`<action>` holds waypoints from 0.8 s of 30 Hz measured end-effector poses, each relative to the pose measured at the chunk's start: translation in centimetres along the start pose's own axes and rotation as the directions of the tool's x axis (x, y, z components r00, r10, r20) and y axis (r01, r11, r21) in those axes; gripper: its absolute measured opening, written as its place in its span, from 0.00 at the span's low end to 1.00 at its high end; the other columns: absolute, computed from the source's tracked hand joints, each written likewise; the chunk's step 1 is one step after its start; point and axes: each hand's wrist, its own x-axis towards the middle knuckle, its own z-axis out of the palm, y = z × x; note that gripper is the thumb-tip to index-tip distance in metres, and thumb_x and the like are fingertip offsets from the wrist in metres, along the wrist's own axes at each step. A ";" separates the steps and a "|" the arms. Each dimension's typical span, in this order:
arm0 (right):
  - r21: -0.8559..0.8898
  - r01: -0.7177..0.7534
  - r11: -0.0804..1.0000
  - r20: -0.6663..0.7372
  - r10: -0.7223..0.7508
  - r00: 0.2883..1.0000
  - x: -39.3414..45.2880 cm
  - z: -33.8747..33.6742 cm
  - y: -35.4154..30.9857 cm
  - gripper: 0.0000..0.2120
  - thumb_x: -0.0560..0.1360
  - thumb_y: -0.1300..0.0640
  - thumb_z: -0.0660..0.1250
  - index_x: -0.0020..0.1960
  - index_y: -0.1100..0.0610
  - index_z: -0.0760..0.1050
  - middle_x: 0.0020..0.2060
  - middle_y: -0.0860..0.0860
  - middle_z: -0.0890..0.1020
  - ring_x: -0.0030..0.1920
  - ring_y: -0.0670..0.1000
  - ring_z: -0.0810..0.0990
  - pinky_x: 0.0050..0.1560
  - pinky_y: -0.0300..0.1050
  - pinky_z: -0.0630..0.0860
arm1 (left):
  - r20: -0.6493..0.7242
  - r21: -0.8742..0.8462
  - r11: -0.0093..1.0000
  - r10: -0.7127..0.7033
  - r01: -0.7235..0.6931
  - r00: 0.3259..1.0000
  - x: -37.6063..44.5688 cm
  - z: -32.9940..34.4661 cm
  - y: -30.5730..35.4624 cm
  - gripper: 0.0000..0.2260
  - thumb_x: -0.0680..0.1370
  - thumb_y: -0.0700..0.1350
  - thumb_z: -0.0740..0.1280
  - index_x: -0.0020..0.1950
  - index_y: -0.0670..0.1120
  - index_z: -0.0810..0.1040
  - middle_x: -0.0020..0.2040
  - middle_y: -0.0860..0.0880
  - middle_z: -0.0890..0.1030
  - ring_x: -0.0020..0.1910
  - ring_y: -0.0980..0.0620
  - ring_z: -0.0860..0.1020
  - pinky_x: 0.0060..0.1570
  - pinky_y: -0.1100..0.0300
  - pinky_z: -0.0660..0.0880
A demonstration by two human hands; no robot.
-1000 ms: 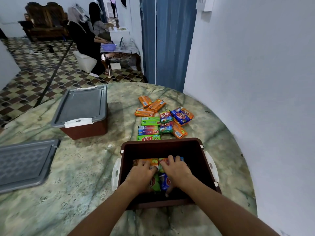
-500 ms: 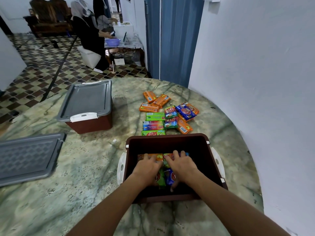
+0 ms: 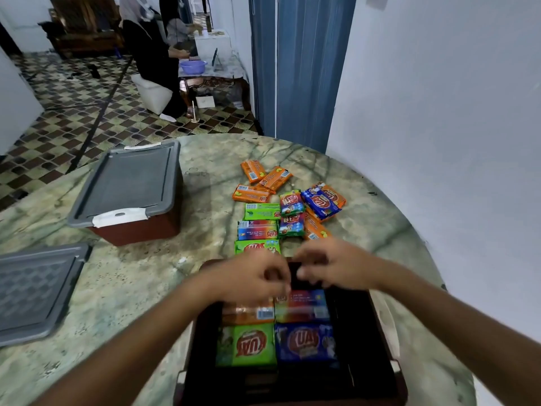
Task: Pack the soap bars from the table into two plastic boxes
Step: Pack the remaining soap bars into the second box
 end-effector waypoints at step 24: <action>-0.156 -0.455 0.876 -0.558 0.302 0.773 19.6 -4.8 15.9 0.22 0.67 0.51 0.71 0.59 0.56 0.72 0.55 0.58 0.79 0.57 0.60 0.76 0.55 0.51 0.73 | 0.053 0.933 0.345 0.148 -0.101 0.988 27.3 -6.6 -9.9 0.35 0.74 0.47 0.70 0.77 0.51 0.56 0.78 0.50 0.58 0.78 0.46 0.51 0.66 0.49 0.70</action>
